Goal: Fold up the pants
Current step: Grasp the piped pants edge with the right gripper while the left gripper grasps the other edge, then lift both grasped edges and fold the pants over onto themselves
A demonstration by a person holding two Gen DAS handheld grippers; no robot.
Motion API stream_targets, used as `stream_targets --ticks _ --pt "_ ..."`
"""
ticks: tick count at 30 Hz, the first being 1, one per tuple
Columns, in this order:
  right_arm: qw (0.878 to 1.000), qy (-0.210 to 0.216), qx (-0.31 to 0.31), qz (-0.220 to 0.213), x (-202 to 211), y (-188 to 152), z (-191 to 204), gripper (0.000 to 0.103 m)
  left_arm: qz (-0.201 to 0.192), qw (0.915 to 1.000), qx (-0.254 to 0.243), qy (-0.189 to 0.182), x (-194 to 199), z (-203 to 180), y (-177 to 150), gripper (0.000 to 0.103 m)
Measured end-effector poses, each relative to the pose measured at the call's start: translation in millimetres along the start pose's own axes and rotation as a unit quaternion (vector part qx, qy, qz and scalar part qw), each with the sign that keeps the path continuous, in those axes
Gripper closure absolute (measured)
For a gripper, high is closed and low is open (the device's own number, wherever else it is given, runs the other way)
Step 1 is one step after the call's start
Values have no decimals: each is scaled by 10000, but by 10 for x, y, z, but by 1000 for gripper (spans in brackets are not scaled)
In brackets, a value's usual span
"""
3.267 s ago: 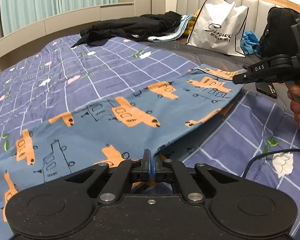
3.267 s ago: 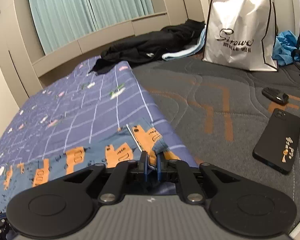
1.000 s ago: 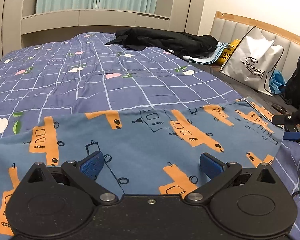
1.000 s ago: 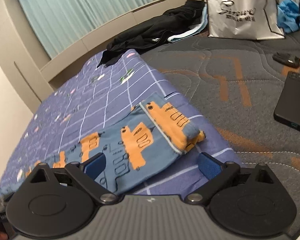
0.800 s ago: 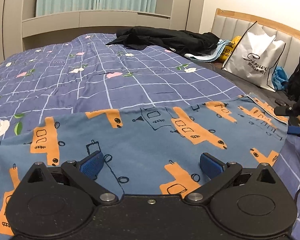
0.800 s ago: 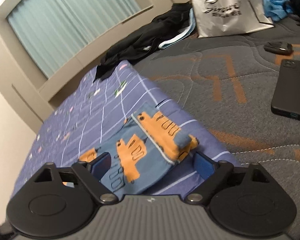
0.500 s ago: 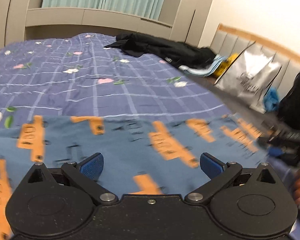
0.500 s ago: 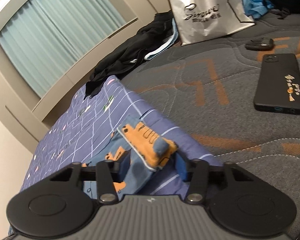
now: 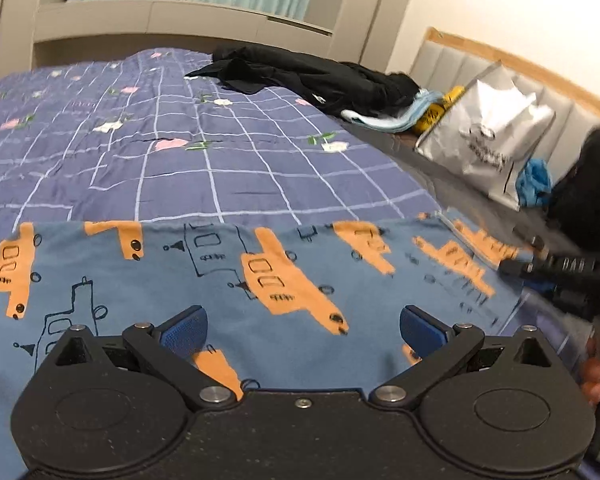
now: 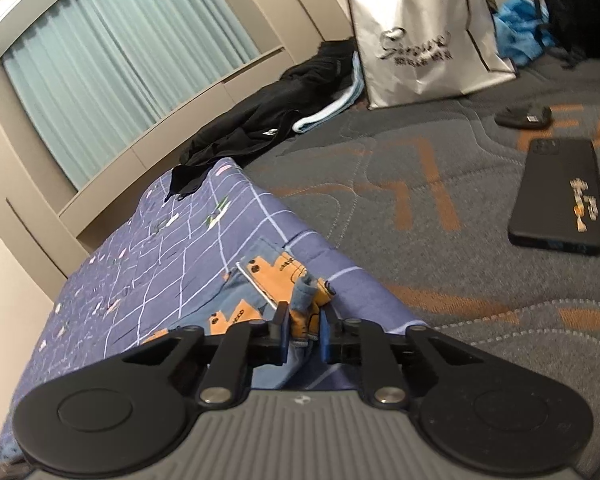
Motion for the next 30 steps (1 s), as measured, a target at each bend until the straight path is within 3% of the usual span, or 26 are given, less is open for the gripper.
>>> stream_targets --ticks 6,11,13,16,20,23,27,30 --pt "9970 -24 708 -318 135 -3 283 88 -177 9929 979 -646 75 134 176 1" --pt "9834 -24 1676 -689 289 -79 670 88 -340 9684 1922 -1552 58 216 305 1" --pt "9736 16 2125 -836 357 -159 868 88 -389 9579 2171 -1840 37 225 361 1" --pt "9531 138 2846 -1024 468 -342 1176 88 -368 9490 2349 -2073 -3 225 422 1" --pt "9106 301 3924 -1261 632 -694 1565 88 -247 9478 2360 -2130 -40 232 396 1" --pt "8777 434 4618 -1203 703 -1004 1774 88 -114 9479 2392 -2102 -75 274 305 1" --pt "8548 515 5071 -973 711 -1300 1894 89 19 9488 2468 -1972 -113 334 176 1" --pt "8546 477 5112 -779 654 -1410 1902 89 108 9554 2316 -1830 -155 314 135 1"
Point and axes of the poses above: each gripper's, at about its wrist camera, not at the fingertips, and x roughly against the way its jaws point, z to its left, y to its top, the point moved 4 cm from there along -x, roughly the way its jaws point, and after that the axes turned 12 degrees about -y, right-handed, at the moved point
